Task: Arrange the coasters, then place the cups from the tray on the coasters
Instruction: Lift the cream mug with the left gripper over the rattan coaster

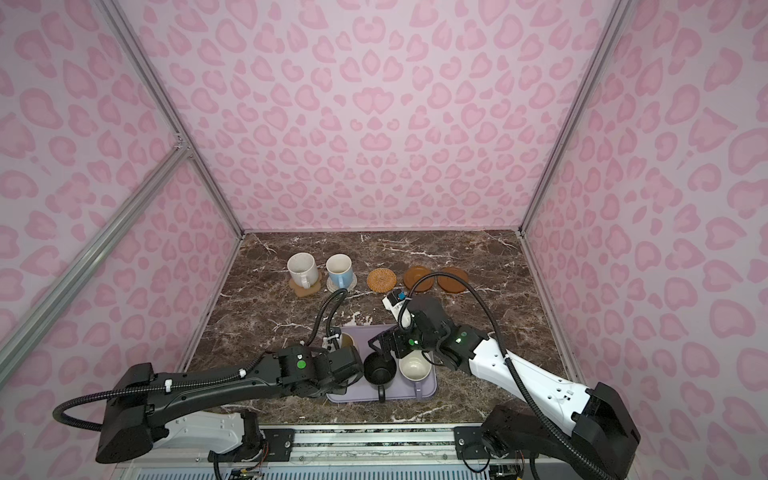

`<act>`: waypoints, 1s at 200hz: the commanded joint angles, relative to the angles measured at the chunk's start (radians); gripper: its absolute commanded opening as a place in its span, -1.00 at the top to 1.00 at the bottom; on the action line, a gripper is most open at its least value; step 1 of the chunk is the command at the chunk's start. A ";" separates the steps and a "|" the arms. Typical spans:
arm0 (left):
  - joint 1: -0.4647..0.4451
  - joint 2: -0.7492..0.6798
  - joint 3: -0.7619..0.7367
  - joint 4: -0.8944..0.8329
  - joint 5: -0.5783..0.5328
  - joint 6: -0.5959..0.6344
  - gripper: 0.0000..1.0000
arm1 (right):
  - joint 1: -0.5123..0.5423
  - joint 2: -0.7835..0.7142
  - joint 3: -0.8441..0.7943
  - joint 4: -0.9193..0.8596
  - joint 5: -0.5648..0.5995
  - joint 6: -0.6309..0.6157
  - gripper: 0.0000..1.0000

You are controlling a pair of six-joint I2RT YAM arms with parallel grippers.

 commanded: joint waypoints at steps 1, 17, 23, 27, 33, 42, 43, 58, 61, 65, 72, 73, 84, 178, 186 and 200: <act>0.016 -0.009 0.025 -0.003 -0.062 0.020 0.93 | -0.013 -0.004 0.006 0.036 0.011 -0.008 -0.89; 0.035 -0.004 0.033 0.004 -0.076 0.031 0.93 | -0.029 -0.005 0.003 0.050 0.007 -0.011 -0.88; 0.042 0.001 0.040 0.005 -0.080 0.039 0.93 | -0.035 -0.005 0.002 0.055 0.007 -0.011 -0.88; 0.048 0.005 0.046 0.005 -0.084 0.043 0.93 | -0.041 -0.005 0.003 0.059 0.007 -0.011 -0.88; 0.058 0.011 0.056 0.006 -0.092 0.052 0.93 | -0.053 -0.004 0.002 0.067 0.006 -0.010 -0.88; 0.074 0.021 0.072 0.011 -0.094 0.069 0.93 | -0.069 -0.003 0.003 0.079 -0.002 -0.013 -0.88; 0.076 0.021 0.074 0.011 -0.094 0.072 0.93 | -0.070 -0.002 0.003 0.081 -0.003 -0.013 -0.88; 0.096 0.042 0.107 0.023 -0.099 0.101 0.93 | -0.102 0.005 0.009 0.094 -0.013 -0.019 -0.88; 0.101 0.047 0.114 0.025 -0.100 0.107 0.93 | -0.108 0.007 0.011 0.095 -0.014 -0.020 -0.88; 0.106 0.052 0.124 0.028 -0.101 0.116 0.93 | -0.117 0.009 0.014 0.096 -0.018 -0.022 -0.88; 0.116 0.063 0.142 0.031 -0.099 0.130 0.93 | -0.134 0.017 0.018 0.101 -0.028 -0.026 -0.88; 0.118 0.065 0.145 0.032 -0.101 0.133 0.93 | -0.136 0.018 0.019 0.101 -0.030 -0.026 -0.88; 0.137 0.082 0.173 0.030 -0.105 0.154 0.94 | -0.163 0.030 0.025 0.108 -0.054 -0.032 -0.87; 0.268 0.282 0.457 0.084 -0.104 0.316 0.93 | -0.325 0.154 0.131 0.082 -0.056 -0.055 -0.97; 0.283 0.306 0.489 0.092 -0.094 0.327 0.93 | -0.336 0.163 0.135 0.091 -0.052 -0.043 -0.97; 0.306 0.349 0.531 0.110 -0.081 0.345 0.94 | -0.355 0.181 0.144 0.111 -0.045 -0.024 -0.97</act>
